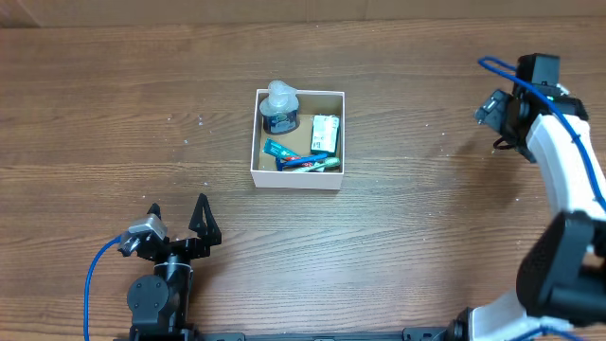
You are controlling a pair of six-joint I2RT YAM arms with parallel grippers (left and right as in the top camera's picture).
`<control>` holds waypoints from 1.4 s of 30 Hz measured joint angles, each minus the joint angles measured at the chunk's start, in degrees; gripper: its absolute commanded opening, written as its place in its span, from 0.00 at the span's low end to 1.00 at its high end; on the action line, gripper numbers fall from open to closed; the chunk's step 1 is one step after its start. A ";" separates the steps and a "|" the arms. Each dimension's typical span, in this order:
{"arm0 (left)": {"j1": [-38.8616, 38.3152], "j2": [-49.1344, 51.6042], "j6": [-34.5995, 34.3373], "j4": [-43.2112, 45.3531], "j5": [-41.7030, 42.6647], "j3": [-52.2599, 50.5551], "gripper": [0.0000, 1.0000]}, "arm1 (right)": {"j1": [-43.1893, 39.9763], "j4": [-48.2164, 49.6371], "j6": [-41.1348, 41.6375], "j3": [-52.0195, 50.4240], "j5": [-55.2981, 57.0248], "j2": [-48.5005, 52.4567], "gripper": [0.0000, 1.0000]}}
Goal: Pack container
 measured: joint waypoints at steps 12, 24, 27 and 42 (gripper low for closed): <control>0.00 -0.09 0.00 0.00 0.00 -0.02 1.00 | 14.34 -0.24 0.02 0.31 -0.09 -41.68 1.00; 0.00 -0.09 0.00 0.09 0.02 -0.11 1.00 | 14.93 35.30 -3.91 -39.10 -11.47 -75.34 1.00; 0.00 -0.11 0.02 0.13 0.02 -0.13 1.00 | 14.93 43.25 -7.15 -48.50 -15.69 -79.56 1.00; 0.00 -0.11 0.02 0.15 0.02 -0.15 1.00 | 14.91 51.01 -8.98 -74.84 -19.02 -96.04 1.00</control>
